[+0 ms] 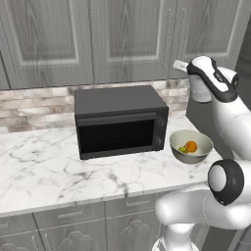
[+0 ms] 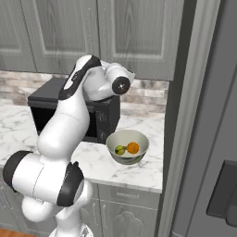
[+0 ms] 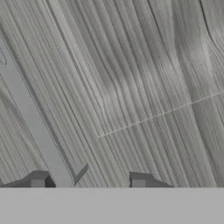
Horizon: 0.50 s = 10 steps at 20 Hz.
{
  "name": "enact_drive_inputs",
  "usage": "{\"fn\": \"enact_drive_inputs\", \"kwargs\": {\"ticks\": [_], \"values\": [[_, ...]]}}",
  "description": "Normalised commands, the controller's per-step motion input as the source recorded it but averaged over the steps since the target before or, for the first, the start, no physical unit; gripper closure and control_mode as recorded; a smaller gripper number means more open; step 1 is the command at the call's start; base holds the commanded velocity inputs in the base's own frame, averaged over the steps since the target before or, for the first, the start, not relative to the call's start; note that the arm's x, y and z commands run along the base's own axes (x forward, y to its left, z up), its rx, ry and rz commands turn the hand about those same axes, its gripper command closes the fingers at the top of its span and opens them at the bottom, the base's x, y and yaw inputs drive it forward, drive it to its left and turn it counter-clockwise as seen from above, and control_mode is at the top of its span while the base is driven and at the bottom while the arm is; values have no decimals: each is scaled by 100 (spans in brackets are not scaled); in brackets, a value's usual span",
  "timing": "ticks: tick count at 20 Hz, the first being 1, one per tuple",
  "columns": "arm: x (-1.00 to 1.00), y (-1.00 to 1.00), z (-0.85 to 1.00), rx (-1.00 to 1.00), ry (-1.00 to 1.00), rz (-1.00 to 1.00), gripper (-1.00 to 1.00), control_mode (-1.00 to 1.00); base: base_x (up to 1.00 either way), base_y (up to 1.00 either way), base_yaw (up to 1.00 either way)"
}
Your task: Open the cabinet. Pick the pear and orange from the cabinet and place them into the bowl. Then close the cabinet.
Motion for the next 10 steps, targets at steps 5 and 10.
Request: {"fn": "enact_drive_inputs", "kwargs": {"ticks": [5, 10], "values": [[100, 37, -76, -3, 1, -7, -100, -100, 0, 0, 0], [28, 25, -35, -2, 2, 7, -100, -100, 0, 0, 0]]}}
